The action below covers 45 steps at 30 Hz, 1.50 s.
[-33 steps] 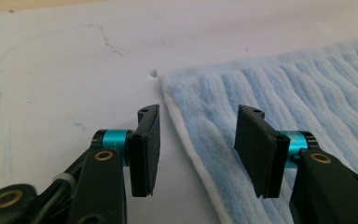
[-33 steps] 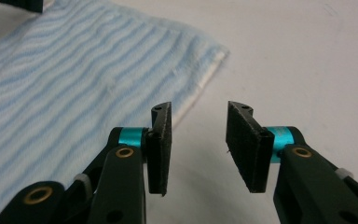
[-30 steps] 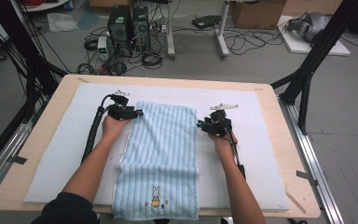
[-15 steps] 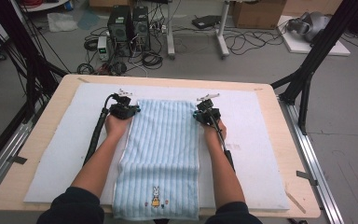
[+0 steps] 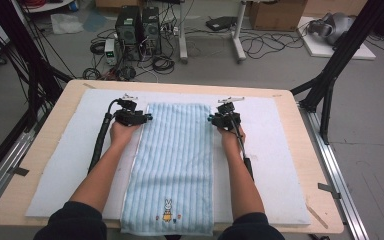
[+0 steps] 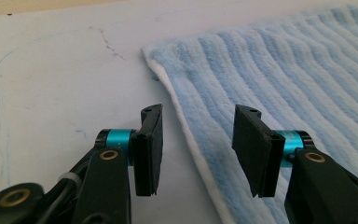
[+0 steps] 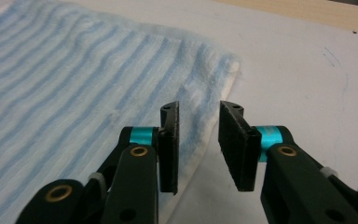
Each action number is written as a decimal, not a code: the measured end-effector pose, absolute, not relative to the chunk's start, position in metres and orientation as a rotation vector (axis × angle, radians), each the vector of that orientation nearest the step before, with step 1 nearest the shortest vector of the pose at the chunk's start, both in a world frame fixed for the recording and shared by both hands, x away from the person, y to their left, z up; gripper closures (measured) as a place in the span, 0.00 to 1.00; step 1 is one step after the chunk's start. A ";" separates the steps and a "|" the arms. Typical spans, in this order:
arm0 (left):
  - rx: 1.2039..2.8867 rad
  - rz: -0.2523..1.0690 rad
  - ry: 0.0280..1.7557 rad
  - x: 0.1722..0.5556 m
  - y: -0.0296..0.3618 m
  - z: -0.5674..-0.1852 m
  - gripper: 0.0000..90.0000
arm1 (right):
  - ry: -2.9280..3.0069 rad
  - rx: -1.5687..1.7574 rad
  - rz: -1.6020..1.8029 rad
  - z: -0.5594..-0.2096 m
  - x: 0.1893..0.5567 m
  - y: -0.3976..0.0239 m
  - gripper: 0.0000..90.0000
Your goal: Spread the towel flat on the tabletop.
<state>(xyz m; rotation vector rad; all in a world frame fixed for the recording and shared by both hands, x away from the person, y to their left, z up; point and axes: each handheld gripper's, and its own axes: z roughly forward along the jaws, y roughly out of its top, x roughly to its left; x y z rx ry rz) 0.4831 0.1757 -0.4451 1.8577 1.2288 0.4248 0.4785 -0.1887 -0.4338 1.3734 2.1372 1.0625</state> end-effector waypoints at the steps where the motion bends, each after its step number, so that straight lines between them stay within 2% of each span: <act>1: 1.863 0.409 1.231 0.480 0.177 -0.444 0.58 | 2.142 1.377 1.071 -0.432 0.475 -0.190 0.73; 5: 1.864 0.399 1.223 0.470 0.179 -0.445 0.58 | 2.170 1.358 1.056 -0.430 0.463 -0.198 0.71; 8: 1.899 0.383 1.196 0.464 0.176 -0.451 0.65 | 2.204 1.387 1.047 -0.435 0.458 -0.202 0.73; 9: 1.910 0.415 1.164 0.461 0.175 -0.452 0.67 | 2.221 1.390 1.043 -0.438 0.457 -0.201 0.74; 10: 1.930 0.409 1.135 0.460 0.173 -0.452 0.82 | 2.247 1.391 1.034 -0.442 0.456 -0.200 0.76; 12: 1.971 0.445 1.100 0.458 0.167 -0.451 0.95 | 2.241 1.373 1.022 -0.444 0.455 -0.198 0.81; 14: 1.967 0.476 1.129 0.459 0.165 -0.450 0.96 | 2.249 1.380 1.039 -0.444 0.456 -0.198 0.96; 17: 1.917 0.497 1.207 0.460 0.163 -0.451 0.97 | 2.237 1.335 1.000 -0.444 0.456 -0.190 0.98; 21: 1.894 0.523 1.250 0.460 0.163 -0.451 0.96 | 2.186 1.334 0.956 -0.444 0.460 -0.183 0.98; 22: 1.886 0.520 1.260 0.460 0.164 -0.451 0.93 | 2.165 1.358 0.964 -0.445 0.461 -0.182 0.95; 24: 1.876 0.518 1.263 0.460 0.169 -0.451 0.78 | 2.161 1.368 0.990 -0.443 0.460 -0.182 0.85; 26: 1.858 0.503 1.259 0.458 0.178 -0.450 0.69 | 2.176 1.342 1.020 -0.441 0.455 -0.183 0.83; 31: 1.806 0.445 1.217 0.442 0.197 -0.450 0.66 | 2.190 1.283 1.108 -0.432 0.435 -0.194 0.78; 36: 1.782 0.374 1.176 0.428 0.202 -0.444 0.60 | 2.216 1.234 1.134 -0.425 0.413 -0.200 0.71; 40: 1.790 0.342 1.105 0.415 0.200 -0.439 0.59 | 2.241 1.206 1.146 -0.421 0.393 -0.203 0.72; 45: 1.884 0.320 1.063 0.405 0.187 -0.444 0.60 | 2.306 1.204 1.171 -0.426 0.369 -0.205 0.73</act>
